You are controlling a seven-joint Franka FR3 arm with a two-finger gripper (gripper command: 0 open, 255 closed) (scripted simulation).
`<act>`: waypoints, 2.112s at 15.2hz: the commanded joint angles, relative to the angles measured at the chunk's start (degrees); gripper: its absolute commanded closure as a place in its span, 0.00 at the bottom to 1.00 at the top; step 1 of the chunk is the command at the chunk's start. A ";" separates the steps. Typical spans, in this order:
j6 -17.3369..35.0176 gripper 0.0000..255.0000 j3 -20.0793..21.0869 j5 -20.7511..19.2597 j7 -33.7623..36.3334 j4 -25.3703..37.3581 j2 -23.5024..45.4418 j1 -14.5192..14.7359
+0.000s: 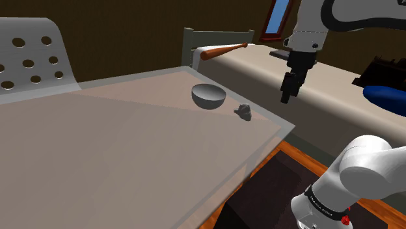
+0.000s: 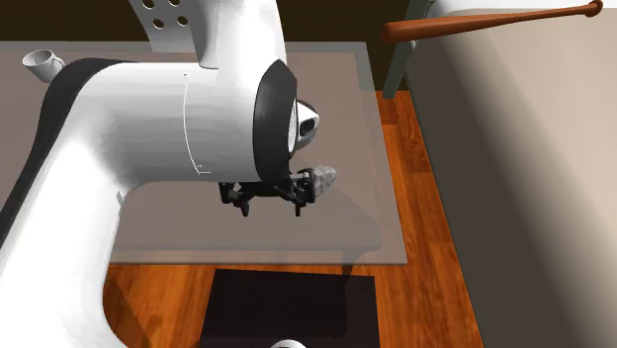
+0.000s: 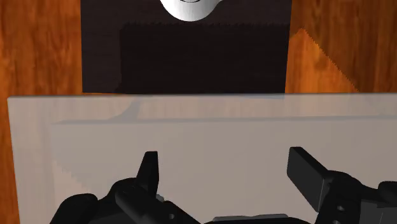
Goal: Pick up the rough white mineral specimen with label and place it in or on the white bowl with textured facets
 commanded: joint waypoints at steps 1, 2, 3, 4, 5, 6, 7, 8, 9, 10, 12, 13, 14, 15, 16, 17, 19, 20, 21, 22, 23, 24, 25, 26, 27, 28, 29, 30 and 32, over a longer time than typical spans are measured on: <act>0.00 0.00 0.00 0.00 0.00 0.00 0.00 0.00; 1.76 0.00 -0.22 0.09 0.57 -0.09 1.63 -0.49; 3.49 0.00 -0.45 0.19 1.13 -0.12 3.31 -0.98; 5.20 0.00 -0.69 0.29 1.68 -0.07 5.03 -1.46; 6.88 0.00 -0.93 0.40 2.22 0.04 6.78 -1.92; 8.52 0.00 -1.20 0.50 2.75 0.22 8.56 -2.36; 10.12 0.00 -1.46 0.62 3.26 0.47 10.38 -2.80; 11.69 0.00 -1.75 0.74 3.77 0.78 12.22 -3.22; 13.22 0.00 -2.04 0.88 4.25 1.16 14.08 -3.63; 14.71 0.00 -2.33 1.03 4.72 1.60 15.97 -4.04; 17.55 0.00 -2.95 1.38 5.61 2.67 19.79 -4.82; 18.90 0.00 -3.29 1.57 6.04 3.29 21.72 -5.18; 20.20 0.00 -3.63 1.79 6.44 3.97 23.66 -5.54; 21.45 0.00 -3.97 2.03 6.82 4.71 25.61 -5.90; 22.65 0.00 -4.33 2.30 7.18 5.51 27.57 -6.24; 23.80 0.00 -4.69 2.59 7.53 6.36 29.53 -6.57; 25.94 0.00 -5.42 3.26 8.15 8.22 33.47 -7.23; 26.40 0.00 -5.59 3.43 8.28 8.68 34.38 -7.38; 27.18 0.00 -5.55 3.47 8.26 8.01 34.49 -7.35; 27.96 0.00 -5.52 3.52 8.24 7.36 34.61 -7.32; 28.74 0.00 -5.49 3.57 8.21 6.72 34.75 -7.28; 29.52 0.00 -5.46 3.62 8.18 6.09 34.90 -7.25; 30.31 0.00 -5.42 3.67 8.16 5.47 35.07 -7.22; 31.09 0.00 -5.39 3.73 8.13 4.86 35.24 -7.19; 31.88 0.00 -5.36 3.79 8.10 4.26 35.43 -7.15; 32.33 0.00 -5.34 3.82 8.08 3.93 35.55 -7.13; 32.33 0.00 -5.34 3.82 8.08 3.92 35.54 -7.13; 32.33 0.00 -5.34 3.82 8.08 3.93 35.55 -7.13; 32.33 0.00 -5.34 3.82 8.08 3.93 35.55 -7.13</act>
